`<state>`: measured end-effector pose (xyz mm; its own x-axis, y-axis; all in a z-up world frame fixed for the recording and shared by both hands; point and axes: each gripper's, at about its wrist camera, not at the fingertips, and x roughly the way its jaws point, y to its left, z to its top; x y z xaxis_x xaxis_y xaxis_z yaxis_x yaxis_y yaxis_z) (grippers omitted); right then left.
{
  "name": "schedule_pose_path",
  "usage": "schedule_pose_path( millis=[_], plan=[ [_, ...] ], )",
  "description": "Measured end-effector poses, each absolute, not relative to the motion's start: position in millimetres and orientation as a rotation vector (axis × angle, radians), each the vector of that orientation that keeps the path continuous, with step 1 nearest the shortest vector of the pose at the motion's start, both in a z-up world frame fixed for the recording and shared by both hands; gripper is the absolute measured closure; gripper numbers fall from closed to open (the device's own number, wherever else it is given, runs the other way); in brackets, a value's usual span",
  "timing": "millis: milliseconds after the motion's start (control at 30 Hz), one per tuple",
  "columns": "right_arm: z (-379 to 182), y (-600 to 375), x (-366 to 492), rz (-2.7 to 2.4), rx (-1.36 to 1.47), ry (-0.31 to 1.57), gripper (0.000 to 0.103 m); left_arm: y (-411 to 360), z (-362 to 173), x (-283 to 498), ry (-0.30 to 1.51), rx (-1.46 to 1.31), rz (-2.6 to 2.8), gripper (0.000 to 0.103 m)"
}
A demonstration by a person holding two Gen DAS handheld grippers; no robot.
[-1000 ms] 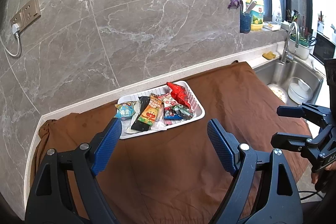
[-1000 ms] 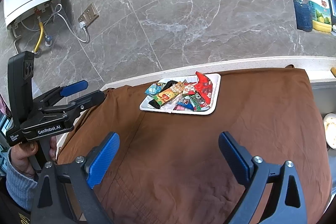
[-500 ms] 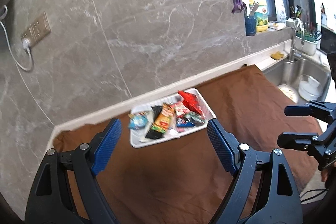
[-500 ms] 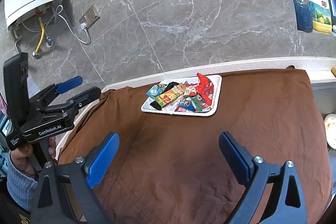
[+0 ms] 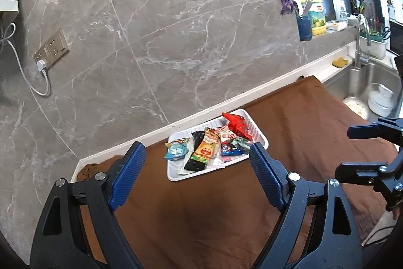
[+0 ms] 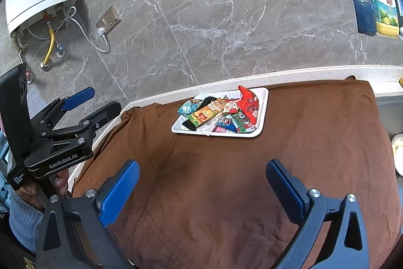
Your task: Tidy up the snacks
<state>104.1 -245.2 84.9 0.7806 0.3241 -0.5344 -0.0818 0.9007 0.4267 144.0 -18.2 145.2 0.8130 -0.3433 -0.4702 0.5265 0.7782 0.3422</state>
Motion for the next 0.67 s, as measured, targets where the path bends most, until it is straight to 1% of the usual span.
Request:
schedule_pose_path(
  millis=[667],
  plan=[
    [77, -247, 103, 0.202, 0.406, 0.656, 0.0, -9, 141, 162, 0.464, 0.414, -0.476, 0.019]
  ],
)
